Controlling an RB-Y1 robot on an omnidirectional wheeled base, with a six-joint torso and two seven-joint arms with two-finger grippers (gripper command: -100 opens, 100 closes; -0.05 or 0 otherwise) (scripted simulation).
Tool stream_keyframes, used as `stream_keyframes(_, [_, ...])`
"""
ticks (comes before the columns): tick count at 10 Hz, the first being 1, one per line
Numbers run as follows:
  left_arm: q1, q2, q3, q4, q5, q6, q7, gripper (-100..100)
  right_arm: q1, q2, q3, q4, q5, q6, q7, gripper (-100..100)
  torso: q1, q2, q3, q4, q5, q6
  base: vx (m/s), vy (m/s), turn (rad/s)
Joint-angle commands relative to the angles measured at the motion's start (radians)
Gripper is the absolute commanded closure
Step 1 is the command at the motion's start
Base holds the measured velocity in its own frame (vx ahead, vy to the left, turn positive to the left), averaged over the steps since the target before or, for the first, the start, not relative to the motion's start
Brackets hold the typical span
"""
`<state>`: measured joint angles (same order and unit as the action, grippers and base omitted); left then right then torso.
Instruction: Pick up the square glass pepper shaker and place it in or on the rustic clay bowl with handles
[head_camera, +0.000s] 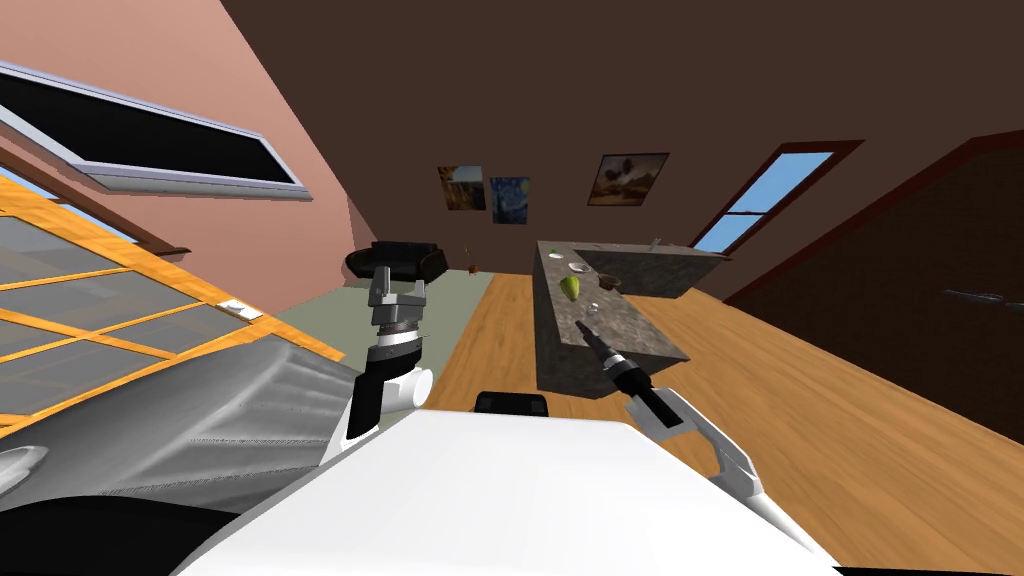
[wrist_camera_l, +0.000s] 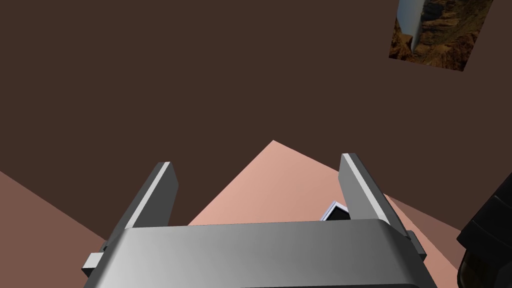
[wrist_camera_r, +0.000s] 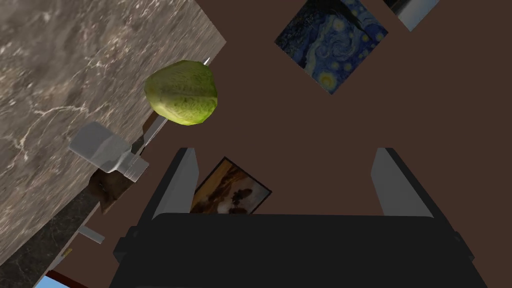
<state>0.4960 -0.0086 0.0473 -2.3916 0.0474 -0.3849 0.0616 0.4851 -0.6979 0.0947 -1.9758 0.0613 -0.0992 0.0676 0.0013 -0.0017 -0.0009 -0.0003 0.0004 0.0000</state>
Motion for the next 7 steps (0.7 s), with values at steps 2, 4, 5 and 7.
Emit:
stream_keyframes(2, [0.000, 0.000, 0.000, 0.000, 0.000, 0.000, 0.000, 0, -0.002, -0.076, 0.013, 0.059, 0.013, 0.041, 0.016, -100, -0.001, 0.000, 0.000, 0.000, 0.000, 0.000, 0.034, 0.014, 0.094])
stream_keyframes(4, [0.000, 0.000, 0.000, 0.000, 0.000, 0.000, 0.000, 0, 0.000, -0.116, 0.017, 0.086, 0.018, 0.058, 0.023, -100, -0.001, -0.002, -0.001, 0.000, 0.000, 0.000, 0.056, 0.010, 0.076])
stream_keyframes(5, [0.000, 0.000, 0.000, 0.000, 0.000, 0.000, 0.000, 0, 0.002, -0.150, 0.020, 0.113, 0.023, 0.076, 0.030, -100, -0.001, -0.002, -0.001, 0.000, 0.000, 0.000, 0.037, 0.008, 0.083])
stream_keyframes(7, [0.000, 0.000, 0.000, 0.000, 0.000, 0.000, 0.000, 0, 0.004, -0.188, 0.022, 0.140, 0.029, 0.094, 0.038, -100, -0.001, -0.001, 0.000, 0.000, 0.000, 0.000, 0.033, 0.001, 0.070])
